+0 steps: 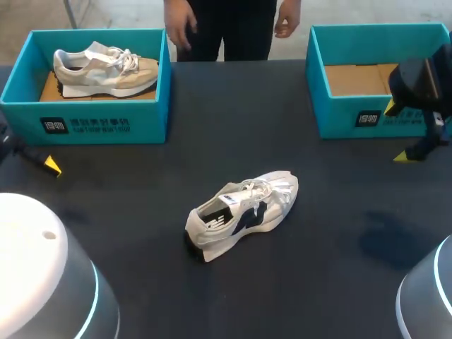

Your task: Take the shoe out of the shoebox, open the shoe tongue, remove and reinsert the insole, then place the shoe into the shoebox

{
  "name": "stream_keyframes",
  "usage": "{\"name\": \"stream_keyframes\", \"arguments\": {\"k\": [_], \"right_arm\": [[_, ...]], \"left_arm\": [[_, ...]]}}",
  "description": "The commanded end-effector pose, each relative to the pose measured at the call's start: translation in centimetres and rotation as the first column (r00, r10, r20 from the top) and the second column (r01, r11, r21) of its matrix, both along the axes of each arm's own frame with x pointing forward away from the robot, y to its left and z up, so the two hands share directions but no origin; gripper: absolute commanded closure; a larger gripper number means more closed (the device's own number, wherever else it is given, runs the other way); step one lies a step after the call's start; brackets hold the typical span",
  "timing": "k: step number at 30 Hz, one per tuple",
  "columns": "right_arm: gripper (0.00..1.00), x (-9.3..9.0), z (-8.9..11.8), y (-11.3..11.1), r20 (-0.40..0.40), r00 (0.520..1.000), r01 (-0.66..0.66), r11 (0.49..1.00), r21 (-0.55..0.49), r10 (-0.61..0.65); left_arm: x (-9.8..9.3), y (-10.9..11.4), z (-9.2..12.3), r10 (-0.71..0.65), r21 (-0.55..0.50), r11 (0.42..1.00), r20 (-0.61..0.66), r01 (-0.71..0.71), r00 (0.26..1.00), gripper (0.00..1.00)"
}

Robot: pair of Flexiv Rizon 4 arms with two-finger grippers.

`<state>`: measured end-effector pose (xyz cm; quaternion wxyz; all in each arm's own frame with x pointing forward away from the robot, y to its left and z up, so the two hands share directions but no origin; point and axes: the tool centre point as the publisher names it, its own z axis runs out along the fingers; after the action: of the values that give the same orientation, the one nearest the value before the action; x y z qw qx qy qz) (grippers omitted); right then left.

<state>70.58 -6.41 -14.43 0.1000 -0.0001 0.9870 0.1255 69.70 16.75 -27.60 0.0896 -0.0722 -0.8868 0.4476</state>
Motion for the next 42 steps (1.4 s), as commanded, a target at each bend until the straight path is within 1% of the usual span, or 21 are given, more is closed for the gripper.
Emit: {"name": "stream_keyframes", "arguments": {"k": [1, 6, 10, 22, 40, 41, 42], "right_arm": [[0.00, 0.2, -0.1, 0.1, -0.004, 1.000, 0.000, 1.000, -0.003, 0.000], [0.00, 0.2, -0.1, 0.1, -0.004, 1.000, 0.000, 1.000, -0.003, 0.000], [0.00, 0.2, -0.1, 0.1, -0.004, 1.000, 0.000, 1.000, -0.003, 0.000], [0.00, 0.2, -0.1, 0.1, -0.004, 1.000, 0.000, 1.000, -0.003, 0.000], [0.00, 0.2, -0.1, 0.1, -0.004, 1.000, 0.000, 1.000, -0.003, 0.000], [0.00, 0.2, -0.1, 0.1, -0.004, 1.000, 0.000, 1.000, -0.003, 0.000], [0.00, 0.2, -0.1, 0.1, -0.004, 1.000, 0.000, 1.000, -0.003, 0.000]], "left_arm": [[-0.8, -0.1, -1.1, 0.130, -0.067, 0.989, 0.022, -0.128, 0.991, 0.00], [-1.2, -0.7, -2.2, 0.155, -0.131, 0.979, -0.002, -0.154, 0.988, 0.00], [-1.0, -1.1, -3.1, 0.185, -0.164, 0.970, 0.013, -0.181, 0.983, 0.00], [-1.0, -3.5, -4.2, 0.240, -0.297, 0.932, 0.078, -0.208, 0.968, 0.00], [-1.1, -3.6, -4.2, 0.238, -0.296, 0.933, 0.076, -0.206, 0.968, 0.00], [-1.1, -3.7, -4.5, 0.237, -0.291, 0.935, 0.085, -0.204, 0.968, 0.00], [-1.0, -3.8, -4.7, 0.248, -0.310, 0.927, 0.088, -0.210, 0.965, 0.00]]}}
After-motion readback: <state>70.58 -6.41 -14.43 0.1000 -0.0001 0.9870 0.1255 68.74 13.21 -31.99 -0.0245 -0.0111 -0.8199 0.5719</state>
